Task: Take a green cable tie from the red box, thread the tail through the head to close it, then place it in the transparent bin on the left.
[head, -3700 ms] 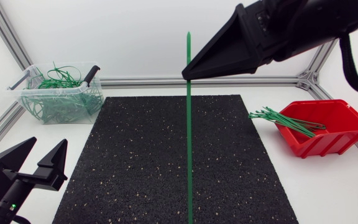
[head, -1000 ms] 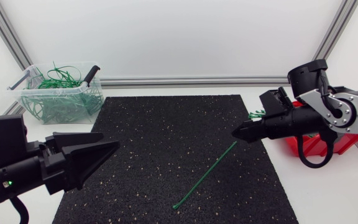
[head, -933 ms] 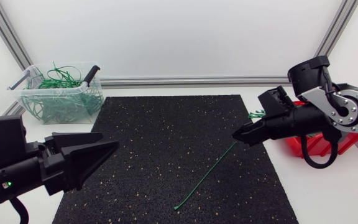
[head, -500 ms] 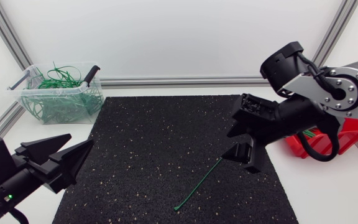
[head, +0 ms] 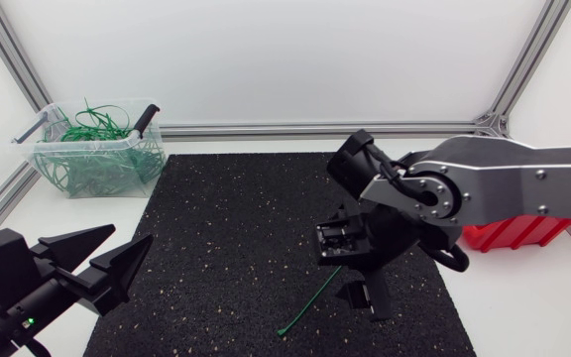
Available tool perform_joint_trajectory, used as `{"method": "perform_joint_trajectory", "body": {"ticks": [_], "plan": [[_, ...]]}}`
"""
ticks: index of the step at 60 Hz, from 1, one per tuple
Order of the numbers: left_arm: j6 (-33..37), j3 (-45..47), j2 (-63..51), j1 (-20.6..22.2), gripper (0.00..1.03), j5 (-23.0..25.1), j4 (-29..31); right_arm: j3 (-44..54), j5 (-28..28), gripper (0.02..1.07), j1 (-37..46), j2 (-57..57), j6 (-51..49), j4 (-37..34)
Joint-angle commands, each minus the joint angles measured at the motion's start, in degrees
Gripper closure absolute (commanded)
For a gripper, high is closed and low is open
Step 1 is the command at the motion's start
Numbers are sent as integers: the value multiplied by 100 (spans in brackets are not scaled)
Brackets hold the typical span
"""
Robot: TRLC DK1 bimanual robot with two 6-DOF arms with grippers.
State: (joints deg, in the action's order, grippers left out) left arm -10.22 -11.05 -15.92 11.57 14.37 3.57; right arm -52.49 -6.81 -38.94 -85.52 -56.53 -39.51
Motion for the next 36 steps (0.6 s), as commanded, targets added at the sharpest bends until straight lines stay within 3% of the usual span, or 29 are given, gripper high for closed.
{"method": "perform_joint_trajectory", "body": {"ticks": [1,8,17,23,36], "plan": [[-208,-311,-219,138,4,149,18,204,145,27,-299,-325,-191,127],[-370,-511,-500,307,4,366,78,204,364,27,-589,-659,-174,356],[-577,-773,-879,527,4,656,156,134,382,43,-817,-914,-271,444],[-723,-959,-1150,683,4,854,224,55,400,44,-887,-1064,-279,461],[-1017,-1338,-1660,996,4,1261,390,-95,417,57,-975,-1415,-367,567]]}}
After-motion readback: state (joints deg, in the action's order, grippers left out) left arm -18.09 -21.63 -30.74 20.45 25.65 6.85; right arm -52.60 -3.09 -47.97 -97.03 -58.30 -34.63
